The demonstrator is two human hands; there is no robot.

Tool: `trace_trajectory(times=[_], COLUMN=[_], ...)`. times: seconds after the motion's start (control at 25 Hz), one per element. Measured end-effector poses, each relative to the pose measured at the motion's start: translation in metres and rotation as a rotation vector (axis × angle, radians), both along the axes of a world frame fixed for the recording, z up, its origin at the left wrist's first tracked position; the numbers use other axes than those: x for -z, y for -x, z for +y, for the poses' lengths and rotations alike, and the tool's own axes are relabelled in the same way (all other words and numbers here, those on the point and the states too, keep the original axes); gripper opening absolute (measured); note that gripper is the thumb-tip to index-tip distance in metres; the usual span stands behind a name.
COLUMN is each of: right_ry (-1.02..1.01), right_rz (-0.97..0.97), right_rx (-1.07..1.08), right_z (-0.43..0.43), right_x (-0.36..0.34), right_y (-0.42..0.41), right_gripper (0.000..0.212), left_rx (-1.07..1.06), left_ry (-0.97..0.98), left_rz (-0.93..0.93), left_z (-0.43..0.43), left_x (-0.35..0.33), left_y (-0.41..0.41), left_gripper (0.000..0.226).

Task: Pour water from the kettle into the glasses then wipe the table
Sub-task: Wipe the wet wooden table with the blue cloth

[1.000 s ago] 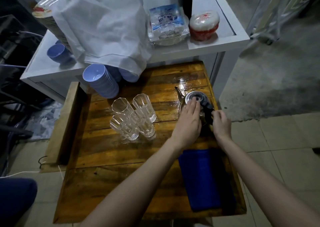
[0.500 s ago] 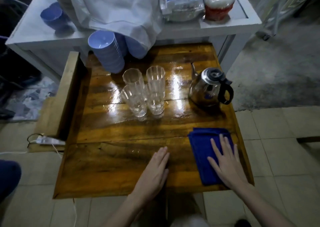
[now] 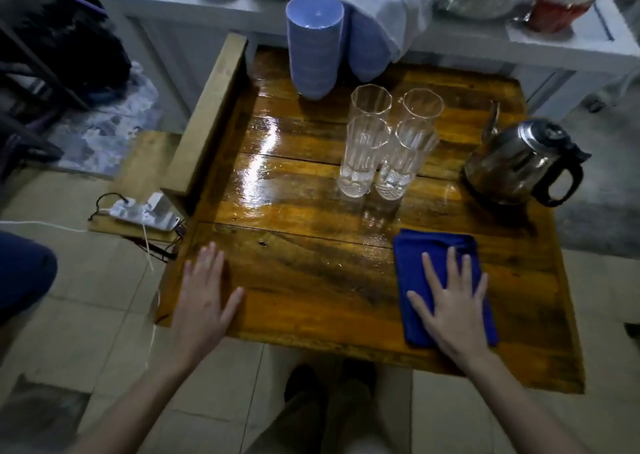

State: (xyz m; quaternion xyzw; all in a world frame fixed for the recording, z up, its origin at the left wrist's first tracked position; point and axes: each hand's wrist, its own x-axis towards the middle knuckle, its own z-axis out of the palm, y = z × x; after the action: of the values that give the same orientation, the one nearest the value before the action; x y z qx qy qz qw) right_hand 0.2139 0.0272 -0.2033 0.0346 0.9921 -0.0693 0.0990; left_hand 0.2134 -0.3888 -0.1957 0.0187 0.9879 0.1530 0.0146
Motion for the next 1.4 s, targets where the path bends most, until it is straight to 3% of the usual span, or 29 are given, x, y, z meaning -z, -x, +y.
trace_trajectory(times=[0.28, 0.8, 1.08, 1.28, 1.4], right_ry=[0.041, 0.018, 0.005, 0.027, 0.025], right_rz=[0.023, 0.001, 0.012, 0.026, 0.023], right_rx=[-0.19, 0.04, -0.154, -0.485, -0.476], right_z=[-0.078, -0.012, -0.075, -0.154, -0.194], right_x=[-0.002, -0.009, -0.006, -0.009, -0.008], right_y=[0.021, 0.02, 0.033, 0.039, 0.047], right_gripper=[0.078, 0.086, 0.086, 0.079, 0.075], left_rx=[0.028, 0.035, 0.034, -0.008, -0.039], left_ry=[0.078, 0.015, -0.013, -0.049, -0.103], left_rz=[-0.044, -0.004, -0.008, 0.02, 0.023], left_z=[-0.032, -0.035, -0.037, -0.037, -0.038], left_x=[0.002, 0.005, 0.005, 0.007, 0.007], left_y=[0.039, 0.039, 0.04, 0.041, 0.044], left_gripper=[0.08, 0.08, 0.075, 0.054, 0.052])
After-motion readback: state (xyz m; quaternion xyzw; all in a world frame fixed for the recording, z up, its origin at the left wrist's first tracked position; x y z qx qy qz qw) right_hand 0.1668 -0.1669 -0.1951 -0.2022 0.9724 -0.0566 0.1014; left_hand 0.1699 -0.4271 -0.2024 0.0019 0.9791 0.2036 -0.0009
